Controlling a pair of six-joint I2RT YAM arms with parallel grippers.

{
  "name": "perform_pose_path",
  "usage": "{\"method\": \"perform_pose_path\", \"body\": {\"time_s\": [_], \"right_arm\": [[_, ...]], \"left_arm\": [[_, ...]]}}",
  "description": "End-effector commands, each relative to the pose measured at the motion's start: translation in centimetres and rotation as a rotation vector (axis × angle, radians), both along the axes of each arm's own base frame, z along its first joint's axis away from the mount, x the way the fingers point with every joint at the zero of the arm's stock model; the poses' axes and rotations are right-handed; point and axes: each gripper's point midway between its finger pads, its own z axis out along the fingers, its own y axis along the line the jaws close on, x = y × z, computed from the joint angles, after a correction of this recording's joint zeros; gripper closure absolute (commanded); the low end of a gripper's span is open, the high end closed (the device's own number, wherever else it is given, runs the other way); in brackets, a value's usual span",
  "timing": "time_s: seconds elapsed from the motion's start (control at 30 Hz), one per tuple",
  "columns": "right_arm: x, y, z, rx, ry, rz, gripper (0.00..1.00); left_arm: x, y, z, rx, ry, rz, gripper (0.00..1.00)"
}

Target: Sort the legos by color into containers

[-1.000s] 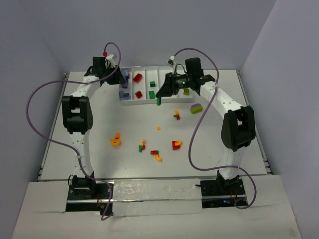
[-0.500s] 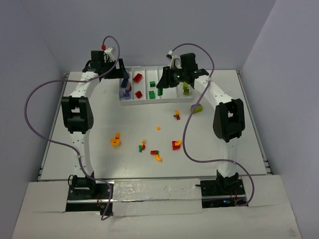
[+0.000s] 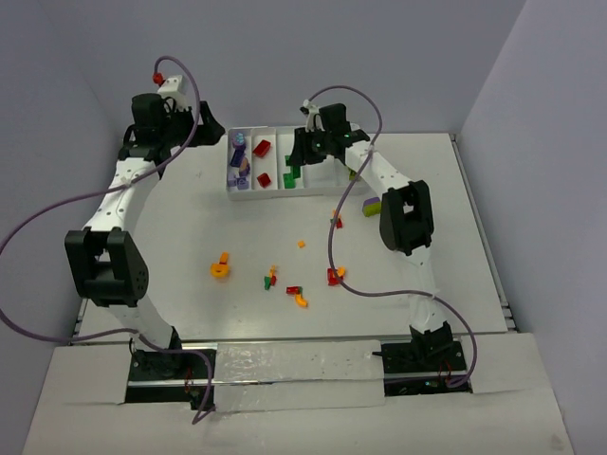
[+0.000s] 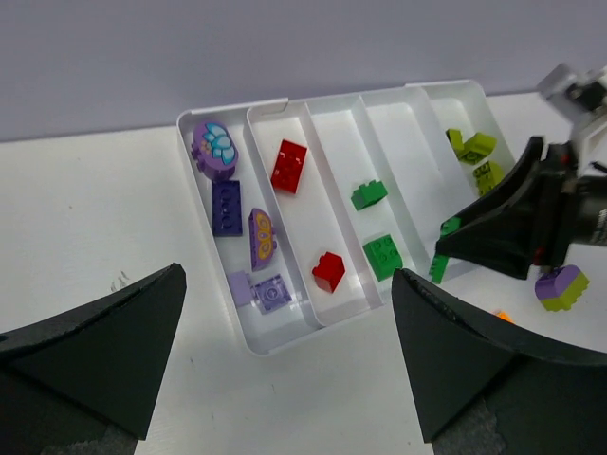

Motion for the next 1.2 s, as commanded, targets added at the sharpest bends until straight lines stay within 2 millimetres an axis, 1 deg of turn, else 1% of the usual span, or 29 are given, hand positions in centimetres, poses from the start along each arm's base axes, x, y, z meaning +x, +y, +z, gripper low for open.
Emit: {"method": "perform_pose_path", "body": {"time_s": [0.0,0.07,0.13,0.17,0.2,0.27,0.33,0.4,0.47,0.57,0.67,0.7,0.73,0.77,0.8,0.83,0.87,0.9,0.93,1.0,1.03,1.07,1.1,1.17], "right_arm": [[1.5,1.1,0.6,-0.013,-0.055,-0.020,1.00],[1.8,1.0,0.2,-0.020,-0.058,-0.035,0.98],[2.1,1.2,-0.1,-0.023,-0.064,-0.041,0.95],[2.3,1.4,-0.1,-0.029,-0.072,-0.046,0.90],[2.3,1.5,-0.3,-0.035,-0.075,-0.047,0.85],[2.5,1.5,-0.7,-0.047,-0.080,-0.053,0.70],[2.6,1.5,-1.1,-0.056,-0.081,-0.059,0.59],[2.8,1.4,-1.5,-0.067,-0.079,-0.069,0.44],[2.9,1.3,-1.4,-0.070,-0.081,-0.074,0.31],[2.6,1.4,-0.5,-0.059,-0.087,-0.062,0.17],[1.3,1.3,1.3,-0.045,-0.099,-0.024,0.15],[0.7,1.0,2.9,-0.040,-0.118,-0.012,0.16],[0.0,0.3,2.4,-0.061,-0.106,0.003,0.16],[-0.7,-0.7,3.0,-0.077,-0.112,0.002,0.16],[-1.4,-1.8,4.3,-0.089,-0.131,-0.004,0.16],[-2.1,-3.2,6.6,-0.099,-0.171,-0.019,0.16],[-3.2,-5.2,5.1,-0.134,-0.129,-0.044,0.16],[-3.9,-6.8,7.2,-0.163,-0.179,-0.060,0.16],[-4.5,-8.2,7.7,-0.189,-0.187,-0.080,0.16],[-6.9,-12.5,4.9,-0.293,-0.119,-0.125,0.14],[-7.7,-14.2,4.3,-0.336,-0.101,-0.159,0.14],[-8.8,-15.8,3.3,-0.388,-0.071,-0.182,0.07],[-9.6,-17.1,2.4,-0.422,-0.047,-0.197,0.03],[-10.6,-19.1,0.9,-0.466,0.000,-0.232,0.02]], "left_arm": [[0.0,0.5,1.2,0.008,-0.046,0.018,0.01],[-0.1,0.6,0.6,0.021,-0.027,0.017,0.01],[-0.6,0.7,-0.5,0.029,-0.002,0.016,0.01],[-0.9,0.7,-0.5,0.032,-0.009,0.016,0.01],[-1.0,0.7,-0.6,0.036,-0.012,0.016,0.01],[-1.6,0.8,-1.5,0.049,0.006,0.011,0.01],[-2.1,1.0,-2.1,0.070,0.024,0.002,0.01],[-2.6,1.1,-2.6,0.099,0.030,-0.018,0.01],[-3.6,1.1,-3.6,0.124,0.044,-0.038,0.01],[-5.2,1.0,-4.6,0.155,0.047,-0.080,0.01],[-6.9,0.4,-5.1,0.166,0.043,-0.148,0.01],[-7.3,0.2,-5.5,0.164,0.051,-0.163,0.01],[-7.7,0.0,-5.5,0.161,0.052,-0.183,0.01],[-7.9,-0.1,-5.6,0.157,0.060,-0.189,0.01],[-8.1,-0.2,-5.8,0.151,0.066,-0.192,0.01],[-8.2,-0.3,-5.8,0.145,0.069,-0.190,0.01],[-8.3,-0.3,-5.9,0.141,0.064,-0.189,0.01],[-8.3,-0.4,-5.9,0.136,0.063,-0.186,0.01],[-8.3,-0.4,-6.0,0.132,0.062,-0.184,0.01],[-8.2,-0.4,-6.1,0.129,0.061,-0.184,0.01],[-8.1,-0.5,-6.2,0.128,0.066,-0.187,0.01],[-8.0,-0.6,-6.3,0.127,0.072,-0.191,0.01],[-7.9,-0.6,-6.3,0.126,0.072,-0.193,0.01],[-7.7,-0.7,-6.0,0.125,0.068,-0.194,0.01]]}}
